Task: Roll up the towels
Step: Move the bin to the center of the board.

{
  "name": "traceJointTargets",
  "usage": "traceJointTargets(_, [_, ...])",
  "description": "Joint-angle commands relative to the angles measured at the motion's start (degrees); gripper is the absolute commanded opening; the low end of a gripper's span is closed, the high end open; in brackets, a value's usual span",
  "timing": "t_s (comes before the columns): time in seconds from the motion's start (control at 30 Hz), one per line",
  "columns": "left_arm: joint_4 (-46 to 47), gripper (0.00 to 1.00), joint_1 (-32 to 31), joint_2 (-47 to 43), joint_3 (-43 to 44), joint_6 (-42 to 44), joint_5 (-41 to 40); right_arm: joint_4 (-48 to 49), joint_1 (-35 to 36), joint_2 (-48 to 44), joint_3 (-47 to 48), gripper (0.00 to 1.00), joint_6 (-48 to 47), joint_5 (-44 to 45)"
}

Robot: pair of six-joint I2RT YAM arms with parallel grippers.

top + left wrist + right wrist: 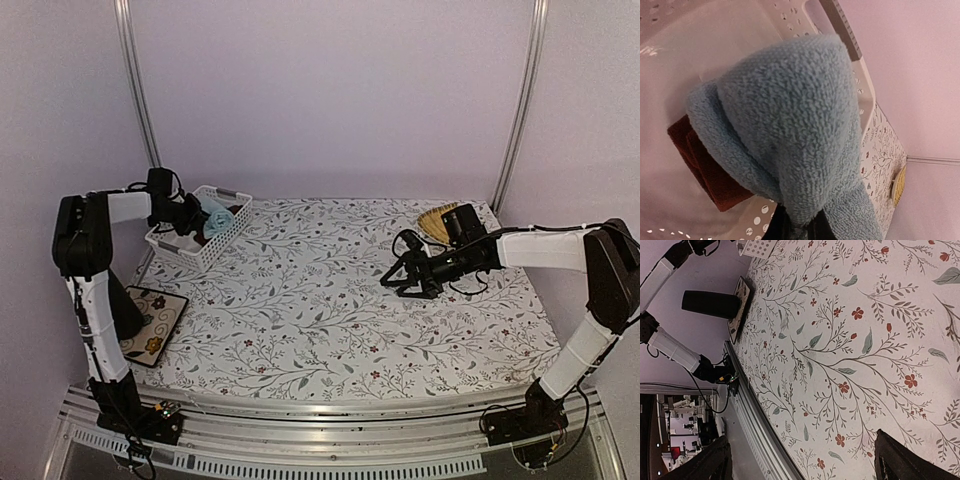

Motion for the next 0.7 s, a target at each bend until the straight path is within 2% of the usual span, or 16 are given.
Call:
traceJointTargets(0.0, [3.22,0.00,-1.29,1.00,-1.56,-1.93,3.29,0.07,0.09,-1.39,-0.46,0.99,-0.16,0.96])
traceJointTargets(0.2, [7.20,0.00,-3.24,0.11,-6.77,-6.75,4.99,-0.62,0.14,-0.99,0.74,0.99,-0.40,1.02])
traceJointTargets(0.67, [10.48,0.00,-11.18,-1.17,-7.96,-12.70,3.67,-1.65,0.10,0.29,1.14,0.99,-2.16,1.01])
